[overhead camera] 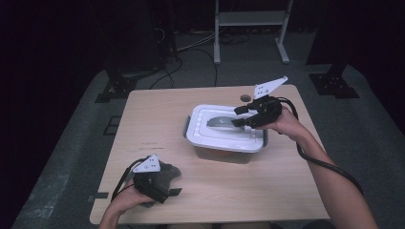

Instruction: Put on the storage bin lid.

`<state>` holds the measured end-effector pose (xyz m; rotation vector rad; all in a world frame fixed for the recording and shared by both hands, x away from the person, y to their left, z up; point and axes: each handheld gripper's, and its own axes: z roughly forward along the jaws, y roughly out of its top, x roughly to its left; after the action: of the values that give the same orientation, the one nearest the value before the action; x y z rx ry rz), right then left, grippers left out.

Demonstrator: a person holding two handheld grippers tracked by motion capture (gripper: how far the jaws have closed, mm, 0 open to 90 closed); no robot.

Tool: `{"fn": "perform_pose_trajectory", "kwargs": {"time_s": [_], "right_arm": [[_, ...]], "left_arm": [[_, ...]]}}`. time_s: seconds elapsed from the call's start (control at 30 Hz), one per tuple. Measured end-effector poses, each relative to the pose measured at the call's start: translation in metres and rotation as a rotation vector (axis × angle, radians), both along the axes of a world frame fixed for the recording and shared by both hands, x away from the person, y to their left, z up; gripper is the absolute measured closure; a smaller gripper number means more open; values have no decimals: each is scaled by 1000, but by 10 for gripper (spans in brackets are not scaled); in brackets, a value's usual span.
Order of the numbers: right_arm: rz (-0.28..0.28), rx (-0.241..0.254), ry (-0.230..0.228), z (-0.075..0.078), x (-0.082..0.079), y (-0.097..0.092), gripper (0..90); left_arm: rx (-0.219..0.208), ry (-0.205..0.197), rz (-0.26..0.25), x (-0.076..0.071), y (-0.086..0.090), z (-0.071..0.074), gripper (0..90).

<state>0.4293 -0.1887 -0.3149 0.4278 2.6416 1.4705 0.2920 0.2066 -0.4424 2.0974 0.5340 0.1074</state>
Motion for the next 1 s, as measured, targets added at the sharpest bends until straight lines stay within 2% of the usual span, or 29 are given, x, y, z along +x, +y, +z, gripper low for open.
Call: {"fn": "perform_pose_trajectory", "kwargs": {"time_s": [1.0], "right_arm": [[-53,22,5,-9,-35,-51,421]], "left_arm": [[11,2,-5,0,-2,-1,20]]}}
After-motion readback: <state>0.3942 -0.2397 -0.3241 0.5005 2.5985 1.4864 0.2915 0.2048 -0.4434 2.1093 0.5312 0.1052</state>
